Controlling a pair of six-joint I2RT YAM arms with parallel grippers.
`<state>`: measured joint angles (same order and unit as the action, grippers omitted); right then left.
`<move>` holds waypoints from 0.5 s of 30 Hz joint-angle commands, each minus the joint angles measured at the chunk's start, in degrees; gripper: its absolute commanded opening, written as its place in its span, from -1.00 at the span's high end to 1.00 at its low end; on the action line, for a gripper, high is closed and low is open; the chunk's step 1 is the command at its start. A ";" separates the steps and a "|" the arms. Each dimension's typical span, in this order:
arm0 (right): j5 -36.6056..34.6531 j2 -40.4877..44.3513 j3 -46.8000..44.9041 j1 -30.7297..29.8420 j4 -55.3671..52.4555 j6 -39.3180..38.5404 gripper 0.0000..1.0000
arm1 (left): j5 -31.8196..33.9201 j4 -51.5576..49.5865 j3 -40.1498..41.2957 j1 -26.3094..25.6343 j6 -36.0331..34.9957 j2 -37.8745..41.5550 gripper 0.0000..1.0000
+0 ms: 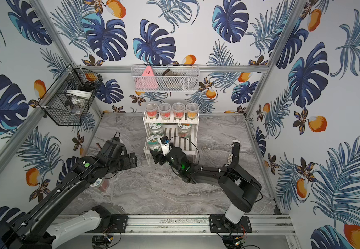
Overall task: Place the seed container on the shelf
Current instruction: Place the seed jar on the shelf.
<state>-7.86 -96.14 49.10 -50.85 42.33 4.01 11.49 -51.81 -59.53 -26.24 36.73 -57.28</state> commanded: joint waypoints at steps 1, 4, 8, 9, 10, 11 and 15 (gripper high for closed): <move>-2.46 -1.69 2.47 0.31 -0.22 0.12 -0.65 | -0.59 2.05 0.68 0.31 0.11 0.58 -0.97; -2.95 -3.62 4.52 0.31 -1.27 -0.05 -0.66 | -1.10 2.08 1.33 0.45 -0.01 0.74 -0.97; -3.41 -5.23 5.51 0.31 -1.24 0.52 -0.69 | -1.38 2.15 2.01 0.53 -0.23 1.36 -0.97; -3.49 -5.52 5.81 0.36 -1.66 0.63 -0.69 | -1.38 2.15 2.15 0.57 -0.29 1.47 -0.97; -3.61 -5.84 6.12 0.34 -2.25 0.60 -0.70 | -1.43 2.15 2.29 0.58 -0.41 1.70 -0.97; -3.71 -6.01 6.34 0.31 -2.68 0.48 -0.72 | -1.47 2.15 2.39 0.62 -0.39 1.81 -0.97; -3.96 -6.03 6.77 0.31 -4.59 1.17 -0.79 | -2.29 2.32 2.46 0.75 -0.57 1.89 -0.97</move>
<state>-11.07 -101.95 55.27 -50.50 40.23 4.10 10.00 -50.59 -57.06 -25.71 36.71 -55.59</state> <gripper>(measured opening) 0.893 0.987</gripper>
